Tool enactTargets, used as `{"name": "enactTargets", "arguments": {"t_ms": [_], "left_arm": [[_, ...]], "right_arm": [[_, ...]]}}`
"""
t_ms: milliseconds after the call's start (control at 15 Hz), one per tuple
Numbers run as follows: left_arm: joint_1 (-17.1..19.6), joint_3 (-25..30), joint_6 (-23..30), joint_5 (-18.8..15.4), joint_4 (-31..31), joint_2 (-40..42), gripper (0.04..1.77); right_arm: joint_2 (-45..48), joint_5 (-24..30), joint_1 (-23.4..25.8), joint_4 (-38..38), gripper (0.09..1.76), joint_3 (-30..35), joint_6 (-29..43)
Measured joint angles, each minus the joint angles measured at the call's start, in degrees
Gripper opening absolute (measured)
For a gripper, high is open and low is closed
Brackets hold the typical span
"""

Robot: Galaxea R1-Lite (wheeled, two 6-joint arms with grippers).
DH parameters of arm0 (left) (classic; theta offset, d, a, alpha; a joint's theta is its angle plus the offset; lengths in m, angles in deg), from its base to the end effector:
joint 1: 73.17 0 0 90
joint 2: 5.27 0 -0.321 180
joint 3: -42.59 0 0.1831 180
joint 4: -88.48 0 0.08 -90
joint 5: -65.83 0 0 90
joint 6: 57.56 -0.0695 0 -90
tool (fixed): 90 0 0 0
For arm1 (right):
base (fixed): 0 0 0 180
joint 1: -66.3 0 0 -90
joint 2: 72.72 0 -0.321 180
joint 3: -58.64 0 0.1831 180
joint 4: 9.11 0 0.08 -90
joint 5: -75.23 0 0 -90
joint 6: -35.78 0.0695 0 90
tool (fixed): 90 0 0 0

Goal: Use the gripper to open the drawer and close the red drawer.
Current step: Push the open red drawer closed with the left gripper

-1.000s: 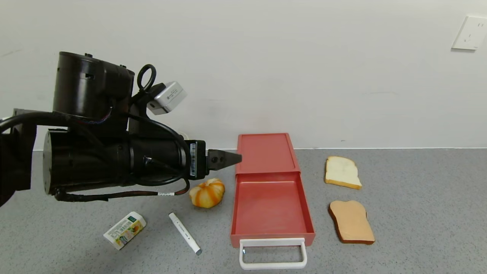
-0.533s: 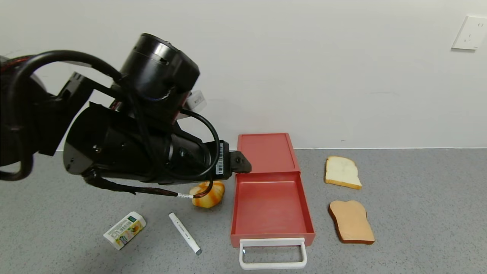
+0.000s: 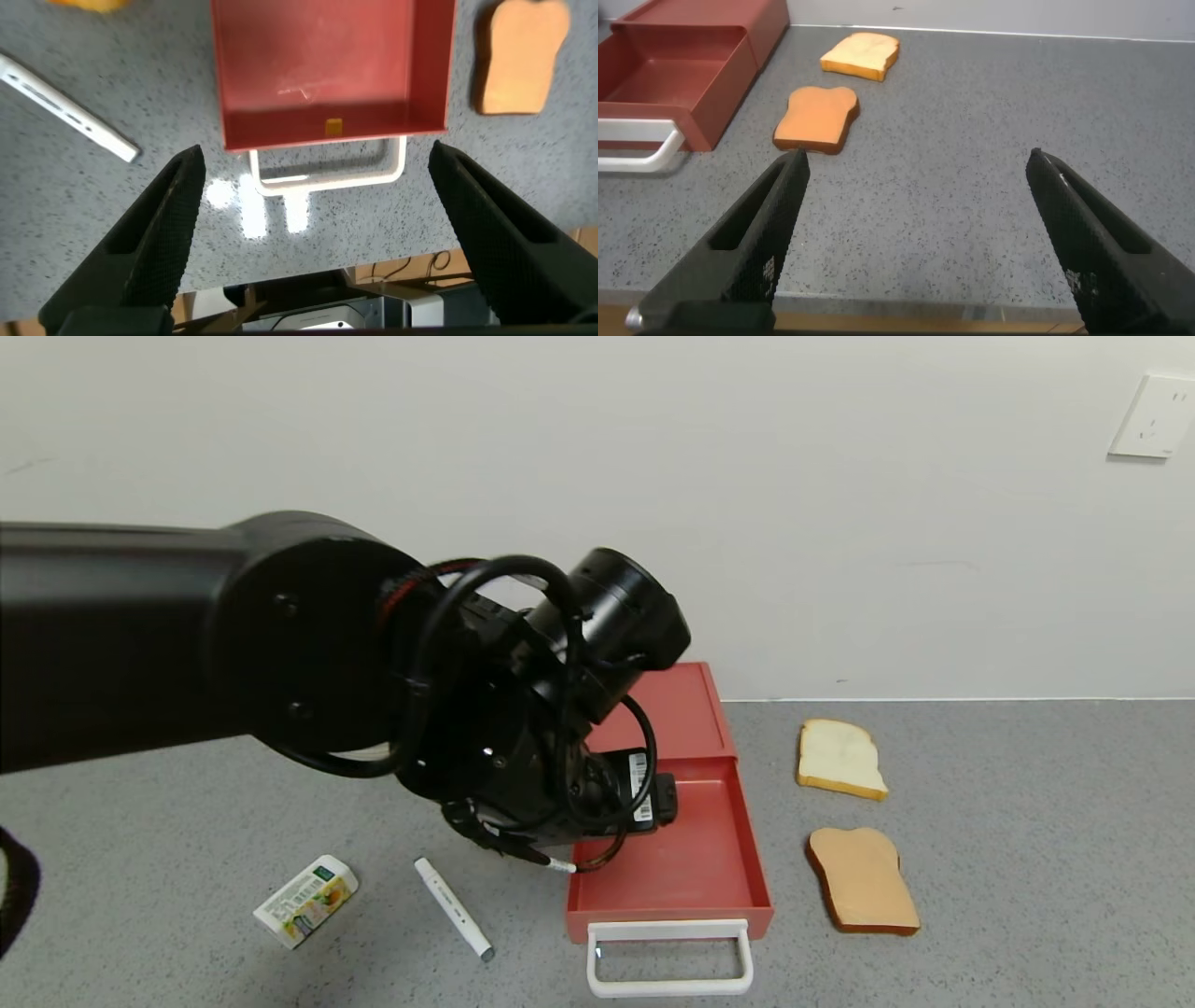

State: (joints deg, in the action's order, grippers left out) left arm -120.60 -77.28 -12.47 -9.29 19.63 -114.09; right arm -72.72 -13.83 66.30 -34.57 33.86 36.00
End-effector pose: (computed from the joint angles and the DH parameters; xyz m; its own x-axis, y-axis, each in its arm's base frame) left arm 0.2578 -0.2543 0.2144 0.5375 -0.2056 -0.8178 0.0317 0.9741 -0.2240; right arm -0.0053 0.0011 0.0750 0.9998 0.0164 -0.0119 -0.0164 0.9999 0.0040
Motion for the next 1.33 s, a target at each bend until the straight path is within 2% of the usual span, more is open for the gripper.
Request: {"name": "enactTargets", "arguments": {"t_ms": [333,667,800,1333], "left_arm": [[-4.38,1.69,5.01,1.89,-0.02,-4.66,1.72],[-8.41,5.17,9.03,0.41,0.05,-6.84,1.72],[-10.01,6.96,9.59,-1.68,0.18,-7.83,1.72],[-13.04,9.20,10.74,-3.86,0.94,-12.17,1.72]], "right_arm": [[0.00,0.00,0.00,0.00,1.71,0.00,0.00],[0.00,0.00,0.00,-0.02,1.71,0.00,-0.04],[0.00,0.00,0.00,-0.02,1.71,0.00,-0.04],[0.00,0.00,0.00,0.00,1.71,0.00,-0.04]]}}
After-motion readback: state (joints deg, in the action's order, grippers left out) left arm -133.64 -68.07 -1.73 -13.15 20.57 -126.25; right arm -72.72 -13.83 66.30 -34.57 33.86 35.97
